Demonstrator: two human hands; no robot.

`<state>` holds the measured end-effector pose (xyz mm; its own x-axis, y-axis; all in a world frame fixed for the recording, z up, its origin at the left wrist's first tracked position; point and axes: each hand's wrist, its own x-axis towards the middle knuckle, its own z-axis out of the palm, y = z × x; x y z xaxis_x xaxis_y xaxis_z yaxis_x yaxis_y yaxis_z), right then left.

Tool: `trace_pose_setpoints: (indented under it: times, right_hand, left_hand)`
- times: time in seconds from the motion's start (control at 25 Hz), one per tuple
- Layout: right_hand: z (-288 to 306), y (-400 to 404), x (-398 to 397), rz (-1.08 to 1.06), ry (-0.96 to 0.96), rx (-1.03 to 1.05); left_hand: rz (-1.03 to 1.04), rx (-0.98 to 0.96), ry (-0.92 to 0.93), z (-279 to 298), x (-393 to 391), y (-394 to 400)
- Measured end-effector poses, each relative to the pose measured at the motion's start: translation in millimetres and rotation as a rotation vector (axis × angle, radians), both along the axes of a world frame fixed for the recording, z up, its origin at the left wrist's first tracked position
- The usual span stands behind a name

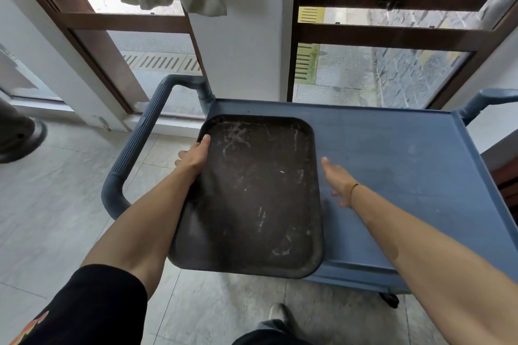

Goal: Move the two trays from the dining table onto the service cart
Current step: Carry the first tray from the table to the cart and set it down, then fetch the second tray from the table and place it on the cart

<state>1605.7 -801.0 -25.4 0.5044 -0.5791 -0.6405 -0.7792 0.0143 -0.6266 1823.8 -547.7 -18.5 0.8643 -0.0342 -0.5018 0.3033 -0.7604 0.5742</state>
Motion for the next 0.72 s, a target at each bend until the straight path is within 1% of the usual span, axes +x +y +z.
trace_pose_setpoints:
  times: [0.04, 0.12, 0.24, 0.4, 0.52, 0.72]
  right_hand:
    - [2.5, -5.3, -4.8, 0.046, -0.046, -0.090]
    - [8.8, -17.5, -20.5, 0.114, -0.088, -0.241]
    - [21.1, -41.6, -55.3, 0.199, -0.005, -0.491]
    - [50.0, -84.2, -127.1, 0.187, 0.052, -0.740]
    - [66.7, -117.8, -197.3, 0.124, 0.106, -0.847]
    - [87.2, -153.4, -323.8, -0.027, 0.186, -0.945]
  left_hand:
    - [-0.050, 0.031, -0.040, 3.9, -5.3, -8.7]
    - [-0.228, 0.075, -0.141, 10.6, -21.6, -30.1]
    - [-0.460, 0.055, -0.261, 20.9, -54.7, -70.3]
    - [-0.744, 0.039, -0.409, 36.9, -110.1, -140.8]
    - [-0.894, 0.024, -0.482, 48.2, -158.7, -198.2]
    - [-1.112, -0.006, -0.553, 65.7, -263.8, -283.0]
